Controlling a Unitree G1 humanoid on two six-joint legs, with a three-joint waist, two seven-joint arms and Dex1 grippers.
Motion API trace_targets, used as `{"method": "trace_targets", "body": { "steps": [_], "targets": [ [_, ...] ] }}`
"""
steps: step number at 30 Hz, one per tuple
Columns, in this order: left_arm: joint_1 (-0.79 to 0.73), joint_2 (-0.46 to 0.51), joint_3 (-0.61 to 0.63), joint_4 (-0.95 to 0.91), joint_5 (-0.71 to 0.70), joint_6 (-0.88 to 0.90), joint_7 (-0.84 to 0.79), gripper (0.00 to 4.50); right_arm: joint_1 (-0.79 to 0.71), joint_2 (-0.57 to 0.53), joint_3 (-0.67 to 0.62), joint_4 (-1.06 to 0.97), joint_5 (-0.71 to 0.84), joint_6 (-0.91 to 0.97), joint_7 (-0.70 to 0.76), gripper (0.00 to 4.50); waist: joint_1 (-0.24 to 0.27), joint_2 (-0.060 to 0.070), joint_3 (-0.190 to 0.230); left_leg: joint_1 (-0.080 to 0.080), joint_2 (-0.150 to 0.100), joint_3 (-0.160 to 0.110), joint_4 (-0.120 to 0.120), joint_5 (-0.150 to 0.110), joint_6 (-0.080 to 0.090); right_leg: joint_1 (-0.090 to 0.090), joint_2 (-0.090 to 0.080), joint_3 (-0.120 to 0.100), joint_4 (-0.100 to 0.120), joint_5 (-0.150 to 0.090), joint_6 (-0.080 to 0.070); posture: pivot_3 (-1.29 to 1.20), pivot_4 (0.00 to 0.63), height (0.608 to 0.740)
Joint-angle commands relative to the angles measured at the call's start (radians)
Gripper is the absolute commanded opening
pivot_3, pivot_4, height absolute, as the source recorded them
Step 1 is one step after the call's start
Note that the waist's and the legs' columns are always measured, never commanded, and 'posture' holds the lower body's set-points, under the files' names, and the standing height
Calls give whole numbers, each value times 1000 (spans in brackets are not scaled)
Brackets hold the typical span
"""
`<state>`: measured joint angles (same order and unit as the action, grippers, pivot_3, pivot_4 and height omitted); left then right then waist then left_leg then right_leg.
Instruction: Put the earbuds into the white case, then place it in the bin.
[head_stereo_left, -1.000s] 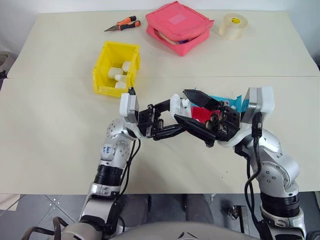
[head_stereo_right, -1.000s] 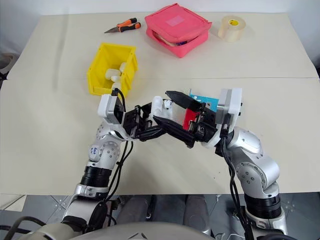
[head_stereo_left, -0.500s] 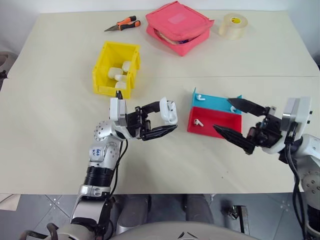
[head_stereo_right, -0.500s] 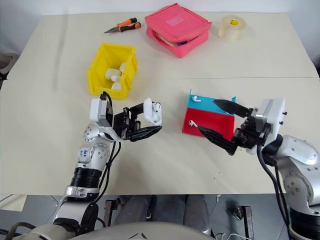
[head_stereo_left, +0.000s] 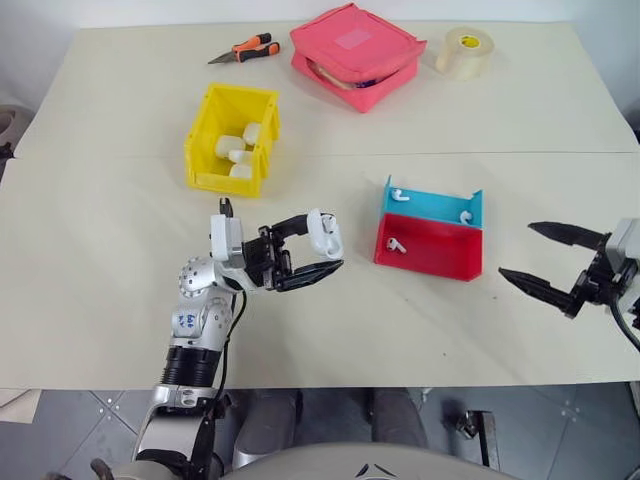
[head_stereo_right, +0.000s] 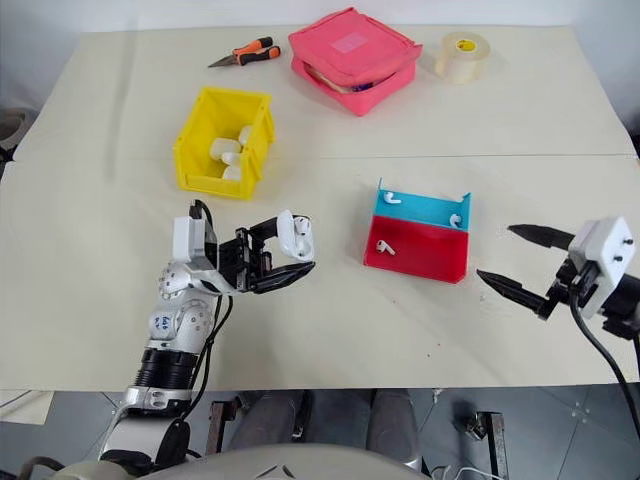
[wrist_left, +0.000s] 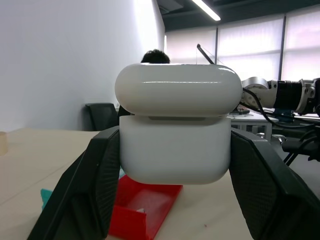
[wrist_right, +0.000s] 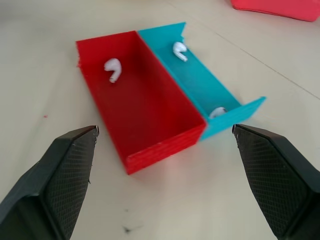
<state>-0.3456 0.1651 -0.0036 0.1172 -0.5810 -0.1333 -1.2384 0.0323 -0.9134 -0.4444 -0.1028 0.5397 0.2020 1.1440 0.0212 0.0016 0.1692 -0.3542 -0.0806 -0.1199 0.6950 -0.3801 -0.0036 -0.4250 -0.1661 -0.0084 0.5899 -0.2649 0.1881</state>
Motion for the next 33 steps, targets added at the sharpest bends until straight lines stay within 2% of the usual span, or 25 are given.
{"method": "trace_targets", "body": {
  "steps": [1, 3, 6, 10, 13, 18, 23, 33],
  "targets": [
    [3, -9, -4, -29, 9, -32, 14, 2800, -98, -55, 72, -43, 16, 103, -2, 4485, 1, 0, 0, 0, 0, 0, 0, 0, 0, 0, 0, 0, 0, 0, 0, 0, 150, 740],
    [7, -15, -9, -25, 11, -41, 18, 2800, -248, -105, 206, -53, -32, 242, -30, 4485, -4, 1, 0, 0, 1, 0, 0, 0, 0, 0, 0, 0, 0, 0, 0, 0, 150, 740],
    [14, -18, -14, -23, 11, -49, 18, 2800, -486, -90, 366, -13, -92, 362, -60, 4485, -5, 1, 0, 0, 3, -1, 0, 0, 0, -2, 0, 0, -1, 2, 1, 0, 150, 740],
    [16, -23, -15, -16, 11, -60, 17, 2800, -776, -26, 595, 120, -246, 433, -50, 4485, 1, 1, 0, -1, 3, -1, 0, -1, -1, -4, 0, -1, -2, 2, 0, 0, 150, 740],
    [17, -30, -10, 8, 11, -82, 9, 2800, -980, 90, 744, 341, -386, 383, -46, 4485, -2, 1, 0, -2, 2, -1, 0, -1, 0, -4, 0, -1, -3, 3, -1, 0, 150, 740],
    [21, -37, -6, 37, 11, -110, -5, 2800, -1128, 191, 862, 602, -545, 181, -11, 4485, -2, 1, 0, -3, 3, -1, 0, -1, -1, -5, 0, -7, -2, 3, -2, 0, 150, 740],
    [38, -38, 3, 63, 12, -153, -18, 2800, -1241, 292, 917, 850, -651, 7, 20, 4485, -29, 1, 0, -4, 3, 0, 0, -1, -1, -6, 0, -8, -2, 3, -2, 0, 150, 740],
    [60, -38, 19, 81, 8, -198, -30, 2800, -1290, 389, 924, 1063, -756, -135, 92, 4485, -50, 2, 0, -4, 4, -2, 0, -1, -1, -10, 0, -9, 1, 3, -3, 0, 150, 740]
  ]
}}
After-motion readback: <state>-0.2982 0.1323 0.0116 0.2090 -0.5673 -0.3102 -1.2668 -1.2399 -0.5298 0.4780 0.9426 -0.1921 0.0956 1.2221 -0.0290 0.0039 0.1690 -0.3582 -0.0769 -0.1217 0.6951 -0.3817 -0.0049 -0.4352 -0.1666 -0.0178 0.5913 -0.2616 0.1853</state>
